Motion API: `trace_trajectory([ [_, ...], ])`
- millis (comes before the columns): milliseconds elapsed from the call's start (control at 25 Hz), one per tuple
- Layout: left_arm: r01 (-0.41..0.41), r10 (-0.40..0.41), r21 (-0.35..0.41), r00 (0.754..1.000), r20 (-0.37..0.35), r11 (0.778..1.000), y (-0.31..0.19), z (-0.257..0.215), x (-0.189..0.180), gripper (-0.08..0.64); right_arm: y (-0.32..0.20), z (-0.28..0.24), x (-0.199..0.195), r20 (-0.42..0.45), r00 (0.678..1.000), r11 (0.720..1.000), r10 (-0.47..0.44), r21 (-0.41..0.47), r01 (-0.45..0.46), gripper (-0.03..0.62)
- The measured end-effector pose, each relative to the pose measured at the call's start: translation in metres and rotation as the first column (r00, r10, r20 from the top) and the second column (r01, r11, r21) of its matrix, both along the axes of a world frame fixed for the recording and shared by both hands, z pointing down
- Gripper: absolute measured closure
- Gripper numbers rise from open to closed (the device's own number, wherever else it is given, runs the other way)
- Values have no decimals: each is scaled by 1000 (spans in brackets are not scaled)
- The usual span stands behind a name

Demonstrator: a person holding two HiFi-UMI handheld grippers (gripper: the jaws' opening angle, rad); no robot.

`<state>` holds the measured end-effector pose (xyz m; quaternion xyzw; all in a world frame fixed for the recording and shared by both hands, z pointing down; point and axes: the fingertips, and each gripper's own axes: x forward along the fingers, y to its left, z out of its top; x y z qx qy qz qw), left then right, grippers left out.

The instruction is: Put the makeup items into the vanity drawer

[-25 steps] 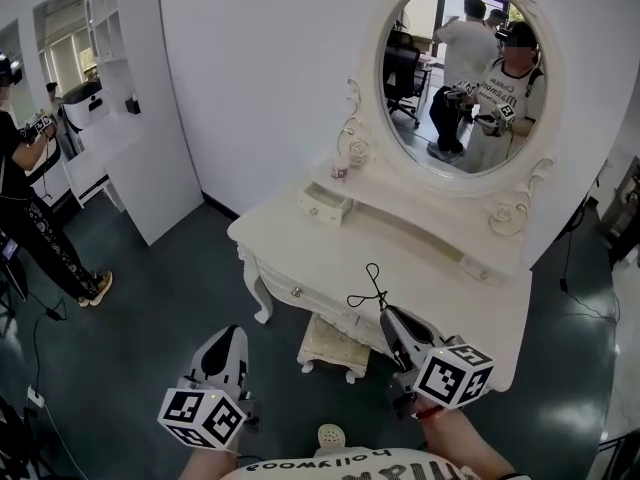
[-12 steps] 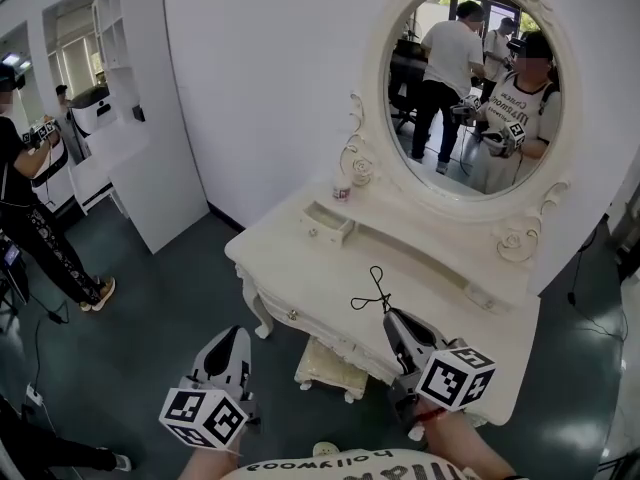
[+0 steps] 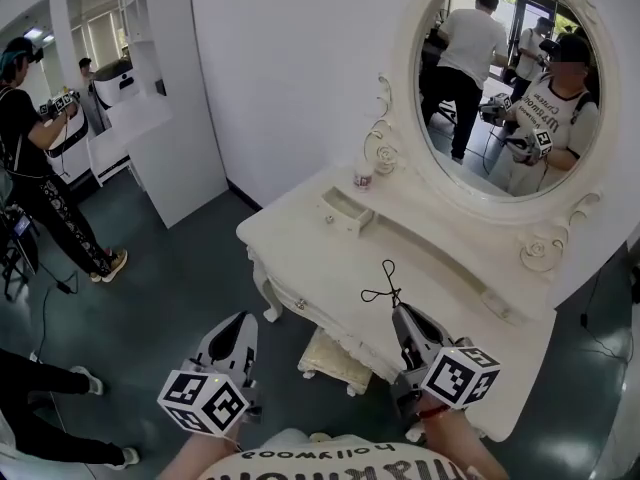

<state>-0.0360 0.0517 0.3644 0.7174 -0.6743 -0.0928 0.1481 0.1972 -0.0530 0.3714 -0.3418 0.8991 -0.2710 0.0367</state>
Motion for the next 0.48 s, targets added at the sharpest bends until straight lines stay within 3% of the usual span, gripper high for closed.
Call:
trace_trajectory([
  [480,19,-20,-61,1000,-16,998,-13,28,-18,552,-20,27,-22,-19,999,998,-26,-62,25,555],
])
